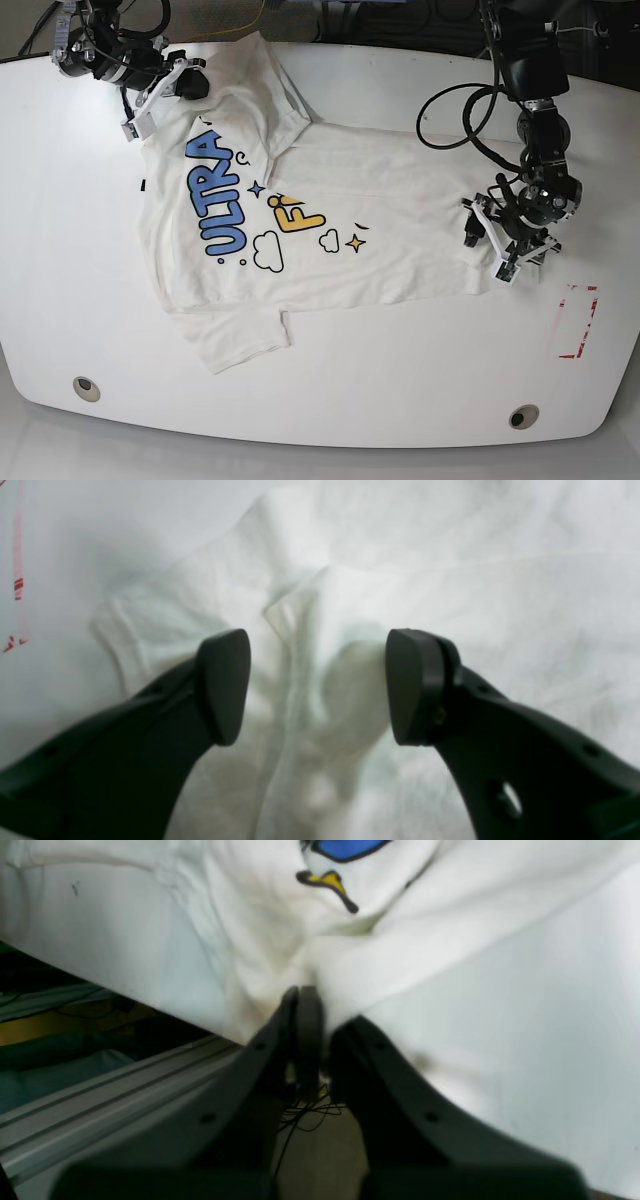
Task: Layout the t-shirt on the table in an organized manner, then fold the t-shirt properly
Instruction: 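Drag the grasped fabric with the left gripper, rotating the shirt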
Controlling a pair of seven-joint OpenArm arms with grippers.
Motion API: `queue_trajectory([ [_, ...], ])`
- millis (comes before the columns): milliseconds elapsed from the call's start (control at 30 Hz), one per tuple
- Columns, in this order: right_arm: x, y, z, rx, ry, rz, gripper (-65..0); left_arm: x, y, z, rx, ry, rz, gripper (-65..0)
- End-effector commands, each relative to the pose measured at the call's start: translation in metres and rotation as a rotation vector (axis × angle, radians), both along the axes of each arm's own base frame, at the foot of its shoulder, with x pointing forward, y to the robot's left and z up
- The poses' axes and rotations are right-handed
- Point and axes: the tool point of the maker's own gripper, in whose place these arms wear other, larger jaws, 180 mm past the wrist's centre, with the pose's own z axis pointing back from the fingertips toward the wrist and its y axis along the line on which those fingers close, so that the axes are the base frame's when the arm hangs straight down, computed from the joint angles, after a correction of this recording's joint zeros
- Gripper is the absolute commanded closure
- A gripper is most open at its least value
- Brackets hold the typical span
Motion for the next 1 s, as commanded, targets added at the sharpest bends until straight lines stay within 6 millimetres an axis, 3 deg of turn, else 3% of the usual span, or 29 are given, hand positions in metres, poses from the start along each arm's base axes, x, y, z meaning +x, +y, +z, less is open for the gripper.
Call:
queue_trajectory([
  [0,0.004,-0.001,0.006,0.000,-0.028,0.006,0.0,0.013,0.001,0.018,-0.003,-0.060,0.000,-39.7],
  [200,0.004,-0.001,0.006,0.000,-0.028,0.006,0.0,0.010,-0.001,0.006,-0.012,-0.025,-0.004,-38.0],
  [433,0.004,-0.001,0.007,0.002,-0.029,0.005,0.0,0.004,-0.004,-0.010,-0.020,0.022,-0.013,-24.9],
  [833,0.004,-0.001,0.007,0.003,-0.029,0.005,0.0,0.003,-0.004,-0.009,-0.021,0.019,-0.014,-23.9],
  [967,0.004,-0.001,0.007,0.003,-0.029,0.005,0.0,0.004,-0.003,-0.008,-0.019,0.017,-0.013,-16.6],
])
